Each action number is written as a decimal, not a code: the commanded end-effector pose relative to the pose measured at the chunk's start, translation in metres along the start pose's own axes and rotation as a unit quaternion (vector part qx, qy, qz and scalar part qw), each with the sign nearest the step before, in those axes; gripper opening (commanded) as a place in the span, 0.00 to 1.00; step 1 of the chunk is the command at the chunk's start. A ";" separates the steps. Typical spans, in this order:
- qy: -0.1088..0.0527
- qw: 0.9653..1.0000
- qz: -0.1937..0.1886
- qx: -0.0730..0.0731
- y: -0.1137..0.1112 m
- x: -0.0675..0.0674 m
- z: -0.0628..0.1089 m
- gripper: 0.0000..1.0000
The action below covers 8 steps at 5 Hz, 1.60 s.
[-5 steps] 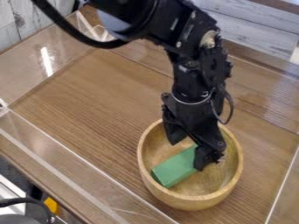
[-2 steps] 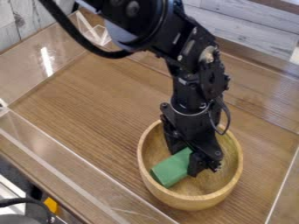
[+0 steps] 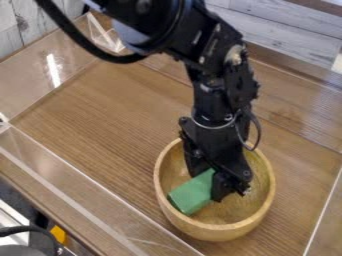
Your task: Remove the green block from inside the brown bowl and put it on the table
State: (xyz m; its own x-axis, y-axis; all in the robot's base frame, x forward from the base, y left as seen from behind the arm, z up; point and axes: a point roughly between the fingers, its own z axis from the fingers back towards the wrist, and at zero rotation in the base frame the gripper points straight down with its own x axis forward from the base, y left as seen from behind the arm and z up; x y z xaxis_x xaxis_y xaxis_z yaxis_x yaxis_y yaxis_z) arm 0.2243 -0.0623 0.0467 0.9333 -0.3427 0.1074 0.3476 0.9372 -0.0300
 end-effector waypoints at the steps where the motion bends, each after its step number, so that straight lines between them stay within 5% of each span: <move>1: -0.025 1.000 0.004 -0.002 0.004 0.005 0.017 0.00; 4: -0.037 0.999 0.019 -0.012 0.010 0.003 0.041 0.00; 8: -0.028 0.999 0.033 -0.014 0.019 -0.001 0.047 0.00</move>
State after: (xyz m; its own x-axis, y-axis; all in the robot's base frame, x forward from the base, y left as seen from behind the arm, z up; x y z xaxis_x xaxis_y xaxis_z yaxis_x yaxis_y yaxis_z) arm 0.2148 -0.0417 0.0759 0.9585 -0.2711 0.0883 0.2781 0.9572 -0.0802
